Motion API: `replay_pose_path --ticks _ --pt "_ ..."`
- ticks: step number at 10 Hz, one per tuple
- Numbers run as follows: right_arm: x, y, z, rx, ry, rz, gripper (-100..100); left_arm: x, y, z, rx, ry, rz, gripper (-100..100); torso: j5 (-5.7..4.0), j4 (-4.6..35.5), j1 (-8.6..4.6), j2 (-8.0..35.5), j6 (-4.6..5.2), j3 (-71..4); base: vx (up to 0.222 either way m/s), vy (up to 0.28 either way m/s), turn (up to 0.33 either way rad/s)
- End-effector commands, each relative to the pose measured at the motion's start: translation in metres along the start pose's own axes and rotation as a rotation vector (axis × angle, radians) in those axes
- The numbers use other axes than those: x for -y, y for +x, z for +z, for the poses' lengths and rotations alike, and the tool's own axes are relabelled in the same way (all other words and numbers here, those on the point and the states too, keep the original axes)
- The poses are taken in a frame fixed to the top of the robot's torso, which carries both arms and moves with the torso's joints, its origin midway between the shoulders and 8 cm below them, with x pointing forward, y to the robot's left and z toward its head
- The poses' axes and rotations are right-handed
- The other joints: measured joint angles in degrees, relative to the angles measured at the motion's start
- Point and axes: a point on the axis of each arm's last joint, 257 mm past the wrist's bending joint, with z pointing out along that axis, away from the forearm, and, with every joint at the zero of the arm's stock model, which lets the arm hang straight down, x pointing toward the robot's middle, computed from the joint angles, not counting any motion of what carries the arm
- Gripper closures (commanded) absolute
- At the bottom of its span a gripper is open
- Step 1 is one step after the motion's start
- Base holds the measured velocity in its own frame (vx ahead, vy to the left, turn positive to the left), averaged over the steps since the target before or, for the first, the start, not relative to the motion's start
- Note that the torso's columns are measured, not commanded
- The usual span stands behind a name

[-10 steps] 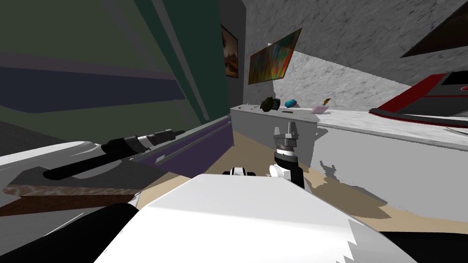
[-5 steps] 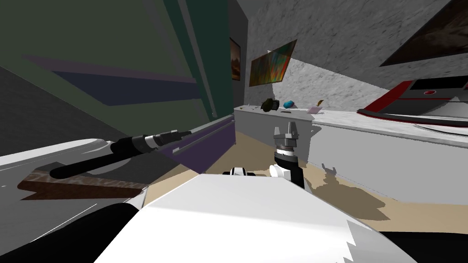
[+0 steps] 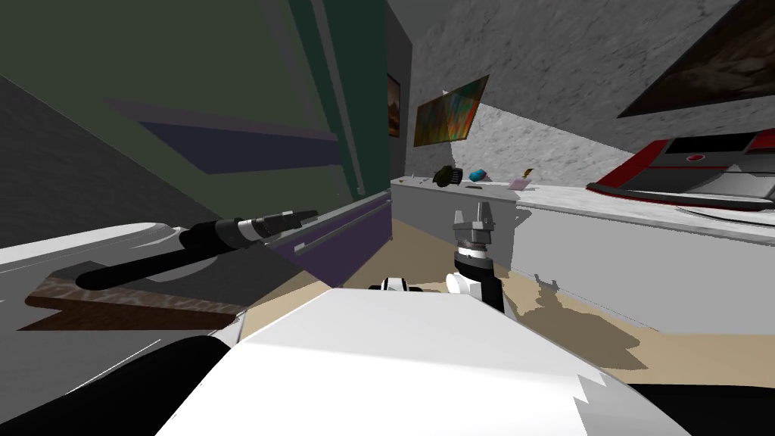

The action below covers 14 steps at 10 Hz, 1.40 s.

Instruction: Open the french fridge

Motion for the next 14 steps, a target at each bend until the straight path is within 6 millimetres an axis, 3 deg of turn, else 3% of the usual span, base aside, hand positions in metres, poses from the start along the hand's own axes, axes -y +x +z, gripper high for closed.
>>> replay_pose_path --ticks 1,8,10,11,12,14 --pt "0.0 0.0 0.0 0.0 0.0 0.0 0 0.0 -0.029 -0.001 0.053 -0.015 0.032 -100 0.05 0.1 0.14 0.2 0.0 0.1 0.199 -0.014 -0.015" --pt "0.0 0.0 0.0 0.0 0.0 0.0 0 0.011 -0.129 -0.021 0.251 -0.049 0.13 -100 0.09 0.2 0.23 0.6 -0.04 0.4 0.197 -0.008 -0.01" --pt "0.0 0.0 0.0 0.0 0.0 0.0 0 0.009 -0.126 -0.018 0.235 -0.047 0.123 -100 0.08 0.3 0.21 0.9 -0.03 0.6 0.056 -0.002 -0.002" --pt "0.0 0.0 0.0 0.0 0.0 0.0 0 0.009 -0.126 -0.017 0.234 -0.047 0.122 100 0.1 0.4 0.25 1.1 -0.05 0.7 0.013 -0.001 -0.003" --pt "0.0 0.0 0.0 0.0 0.0 0.0 0 0.031 -0.115 -0.007 0.201 0.012 0.13 100 0.1 0.3 0.26 1.0 -0.05 0.7 -0.064 0.062 -0.03" --pt "0.0 0.0 0.0 0.0 0.0 0.0 0 0.053 -0.104 0.001 0.168 0.071 0.138 100 -0.06 0.4 -0.05 1.3 0.08 0.8 -0.176 0.126 -0.089"
